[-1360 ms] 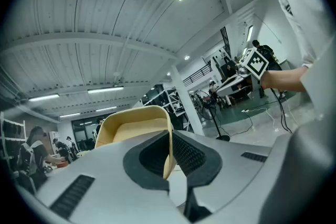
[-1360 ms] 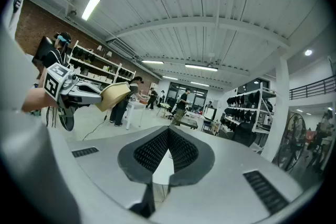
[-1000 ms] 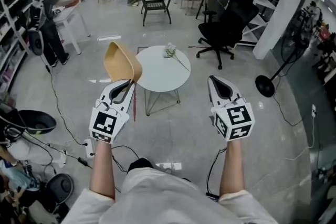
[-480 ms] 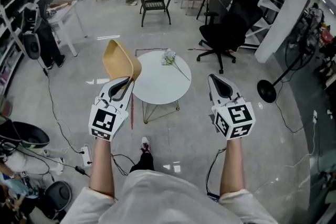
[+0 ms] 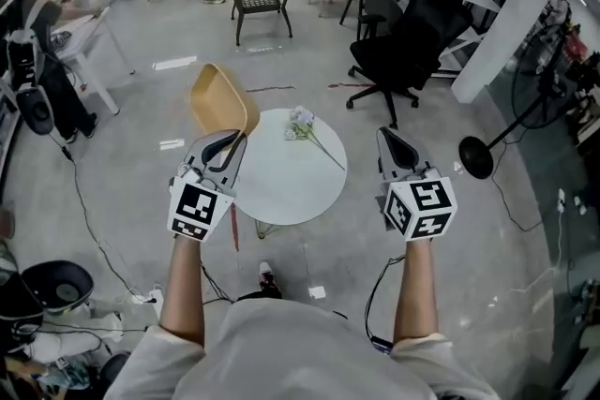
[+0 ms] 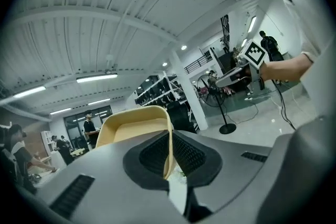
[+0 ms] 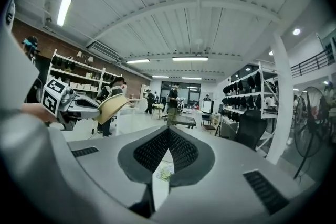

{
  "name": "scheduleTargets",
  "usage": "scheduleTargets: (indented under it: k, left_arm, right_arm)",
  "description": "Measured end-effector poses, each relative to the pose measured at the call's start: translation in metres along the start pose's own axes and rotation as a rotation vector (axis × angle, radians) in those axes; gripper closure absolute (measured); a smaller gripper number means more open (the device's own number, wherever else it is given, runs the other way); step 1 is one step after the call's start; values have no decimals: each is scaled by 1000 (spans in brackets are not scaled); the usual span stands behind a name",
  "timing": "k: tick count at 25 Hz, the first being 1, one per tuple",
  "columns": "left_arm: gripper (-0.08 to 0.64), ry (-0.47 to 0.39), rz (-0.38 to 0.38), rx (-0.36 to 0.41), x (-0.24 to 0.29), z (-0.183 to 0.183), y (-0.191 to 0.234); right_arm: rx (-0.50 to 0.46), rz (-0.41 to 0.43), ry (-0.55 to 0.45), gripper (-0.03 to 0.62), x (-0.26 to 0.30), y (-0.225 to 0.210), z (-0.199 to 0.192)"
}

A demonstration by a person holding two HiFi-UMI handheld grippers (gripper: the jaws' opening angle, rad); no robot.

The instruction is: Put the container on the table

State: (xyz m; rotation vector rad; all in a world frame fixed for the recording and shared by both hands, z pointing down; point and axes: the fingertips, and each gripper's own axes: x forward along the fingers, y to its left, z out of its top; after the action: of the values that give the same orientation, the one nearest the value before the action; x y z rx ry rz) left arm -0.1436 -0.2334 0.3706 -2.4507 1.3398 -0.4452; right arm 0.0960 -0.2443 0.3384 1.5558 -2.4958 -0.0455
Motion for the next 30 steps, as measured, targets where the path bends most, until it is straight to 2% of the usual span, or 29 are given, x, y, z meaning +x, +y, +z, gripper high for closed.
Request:
scheduleTargets:
  k: [4,9,18,23,26,30]
  left_arm:
    - [529,71,-65,37,58,-37,19]
    - [529,158,-200,38,127,-89,-7]
    - [529,377,-438,68,232,-193,-120]
    - [529,499,-580,-16,270,-257,-197]
    - [529,572,-651,-28,282,-291,-236]
    - [529,638,-704,-35,290,-321,-276]
  right_arm:
    - [38,-25,63,580,57,-14,-21]
    - [110,-38,155,589,97,-40,-72]
    - [226,-27,325,591,116,-98,-178]
    - [286,-32,419,580,112,-126,-231]
    - [304,-37,456,580,107,-137,-254]
    - [307,-78,481,580,92,-153,-274]
